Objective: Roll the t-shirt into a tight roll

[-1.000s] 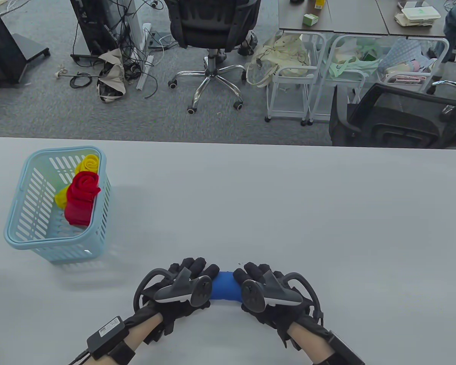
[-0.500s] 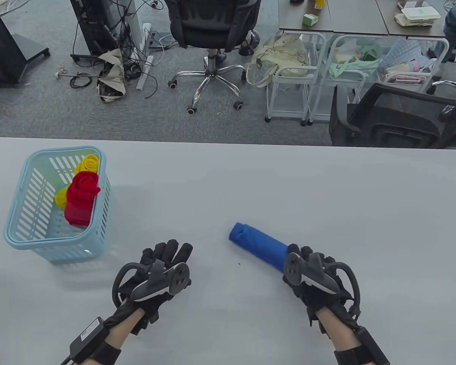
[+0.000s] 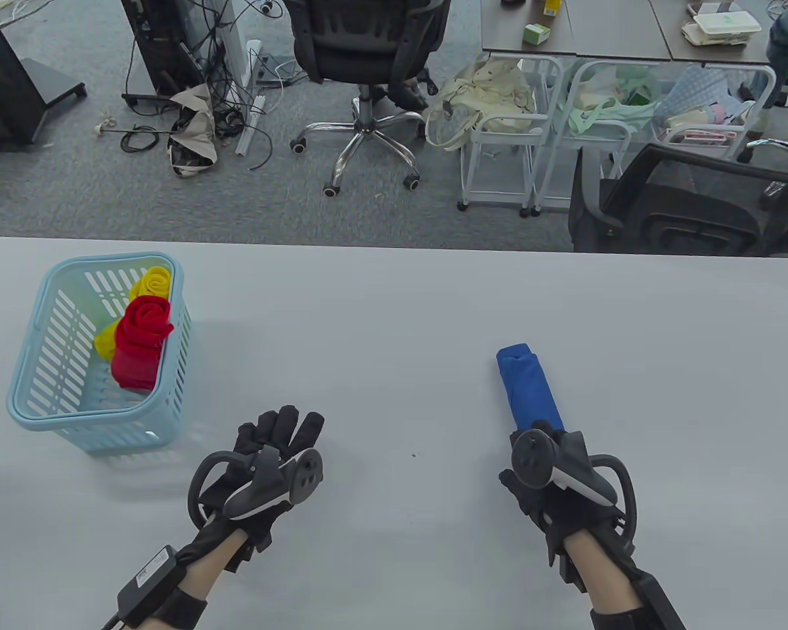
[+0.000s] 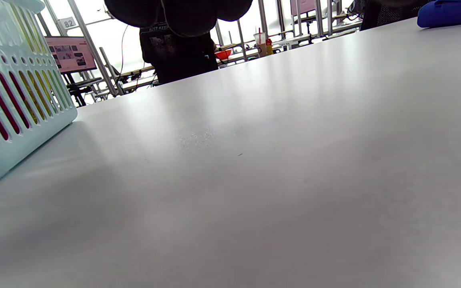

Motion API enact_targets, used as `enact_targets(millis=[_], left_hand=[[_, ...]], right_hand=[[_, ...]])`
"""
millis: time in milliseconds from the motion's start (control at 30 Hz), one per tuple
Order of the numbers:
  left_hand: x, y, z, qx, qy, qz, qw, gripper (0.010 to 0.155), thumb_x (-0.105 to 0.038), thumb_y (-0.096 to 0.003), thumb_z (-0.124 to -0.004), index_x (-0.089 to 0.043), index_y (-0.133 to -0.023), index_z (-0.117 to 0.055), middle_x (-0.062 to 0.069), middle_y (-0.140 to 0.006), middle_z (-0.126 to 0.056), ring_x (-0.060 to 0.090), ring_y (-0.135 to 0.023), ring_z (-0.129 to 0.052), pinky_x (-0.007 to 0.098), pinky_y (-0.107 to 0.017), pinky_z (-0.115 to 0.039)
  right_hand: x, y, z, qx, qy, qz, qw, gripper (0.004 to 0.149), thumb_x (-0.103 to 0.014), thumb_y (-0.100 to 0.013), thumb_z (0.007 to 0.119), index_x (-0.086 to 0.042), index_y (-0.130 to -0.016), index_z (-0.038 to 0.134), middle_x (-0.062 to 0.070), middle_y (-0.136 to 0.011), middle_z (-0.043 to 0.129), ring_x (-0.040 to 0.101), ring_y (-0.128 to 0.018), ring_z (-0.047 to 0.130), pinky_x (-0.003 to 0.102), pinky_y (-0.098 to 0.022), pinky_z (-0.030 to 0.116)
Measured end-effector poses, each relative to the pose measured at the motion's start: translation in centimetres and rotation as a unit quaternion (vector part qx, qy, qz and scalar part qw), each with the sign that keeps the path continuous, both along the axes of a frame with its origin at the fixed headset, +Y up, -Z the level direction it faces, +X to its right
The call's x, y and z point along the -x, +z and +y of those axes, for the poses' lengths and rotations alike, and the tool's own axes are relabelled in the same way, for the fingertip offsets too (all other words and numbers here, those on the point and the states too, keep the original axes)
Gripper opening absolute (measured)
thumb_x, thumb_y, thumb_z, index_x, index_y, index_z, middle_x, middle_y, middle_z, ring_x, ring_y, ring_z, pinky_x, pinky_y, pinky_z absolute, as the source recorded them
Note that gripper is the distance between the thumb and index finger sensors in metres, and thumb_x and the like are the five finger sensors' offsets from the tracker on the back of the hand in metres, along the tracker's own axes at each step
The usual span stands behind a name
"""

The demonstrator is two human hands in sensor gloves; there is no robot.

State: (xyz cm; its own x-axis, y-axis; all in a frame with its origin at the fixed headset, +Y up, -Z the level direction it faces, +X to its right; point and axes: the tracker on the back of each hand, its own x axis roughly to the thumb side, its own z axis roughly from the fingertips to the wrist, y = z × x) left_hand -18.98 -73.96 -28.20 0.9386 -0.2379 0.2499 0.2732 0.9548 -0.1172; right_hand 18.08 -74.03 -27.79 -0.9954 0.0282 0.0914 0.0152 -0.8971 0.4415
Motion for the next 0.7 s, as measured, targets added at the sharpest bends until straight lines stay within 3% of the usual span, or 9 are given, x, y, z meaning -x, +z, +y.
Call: enact_targets(millis=[100, 267, 433, 600, 700], left_hand=[[0.1, -0.1, -0.1, 0.003, -0.004, 0.002, 1.0, 0.077, -0.066, -0.0464, -0.045, -0.038, -0.111, -0.013, 0.006, -0.125, -0.034, 0.033, -0.114, -0.051, 0.055, -0.082, -0.051], [0.3, -0.1, 0.1, 0.01, 0.005, 0.008, 1.0, 0.077, -0.066, -0.0465, -0.045, -0.038, -0.112, -0.015, 0.006, -0.125, -0.034, 0.033, -0.115, -0.051, 0.055, -0.082, -0.052], [0.6, -0.1, 0.4, -0.001, 0.004, 0.013, 1.0, 0.077, -0.065, -0.0465, -0.046, -0.038, -0.112, -0.016, 0.007, -0.125, -0.034, 0.033, -0.114, -0.051, 0.055, -0.082, -0.052], [0.8, -0.1, 0.4, 0.006, 0.006, 0.012, 1.0, 0.077, -0.065, -0.0465, -0.046, -0.038, -0.112, -0.016, 0.007, -0.125, -0.034, 0.033, -0.114, -0.051, 0.055, -0.082, -0.052], [0.8, -0.1, 0.5, 0.01, 0.007, 0.013, 1.0, 0.076, -0.065, -0.0464, -0.046, -0.038, -0.112, -0.016, 0.007, -0.125, -0.034, 0.033, -0.114, -0.051, 0.055, -0.082, -0.052]], right_hand=[[0.7, -0.6, -0.9, 0.005, 0.053, 0.001, 0.999, 0.07, -0.043, -0.061, 0.046, -0.01, -0.116, 0.017, 0.026, -0.112, 0.0, 0.058, -0.104, 0.008, 0.064, -0.073, 0.034], [0.4, -3.9, -1.2, 0.018, 0.084, -0.038, 0.996, 0.077, -0.05, -0.061, 0.047, -0.008, -0.115, 0.011, 0.027, -0.111, -0.005, 0.059, -0.103, 0.005, 0.064, -0.073, 0.031], [-1.9, -8.3, -1.2, 0.044, 0.107, -0.087, 0.989, 0.072, -0.044, -0.062, 0.044, -0.011, -0.114, 0.008, 0.025, -0.11, -0.008, 0.057, -0.103, 0.001, 0.063, -0.074, 0.03], [-4.9, -12.4, -1.6, 0.067, 0.133, -0.161, 0.976, 0.074, -0.046, -0.062, 0.043, -0.012, -0.112, 0.001, 0.025, -0.108, -0.014, 0.056, -0.103, -0.004, 0.063, -0.076, 0.028], [-6.7, -14.1, -1.8, 0.083, 0.116, -0.188, 0.972, 0.075, -0.046, -0.062, 0.043, -0.013, -0.111, -0.003, 0.022, -0.107, -0.02, 0.054, -0.102, -0.011, 0.063, -0.076, 0.019]])
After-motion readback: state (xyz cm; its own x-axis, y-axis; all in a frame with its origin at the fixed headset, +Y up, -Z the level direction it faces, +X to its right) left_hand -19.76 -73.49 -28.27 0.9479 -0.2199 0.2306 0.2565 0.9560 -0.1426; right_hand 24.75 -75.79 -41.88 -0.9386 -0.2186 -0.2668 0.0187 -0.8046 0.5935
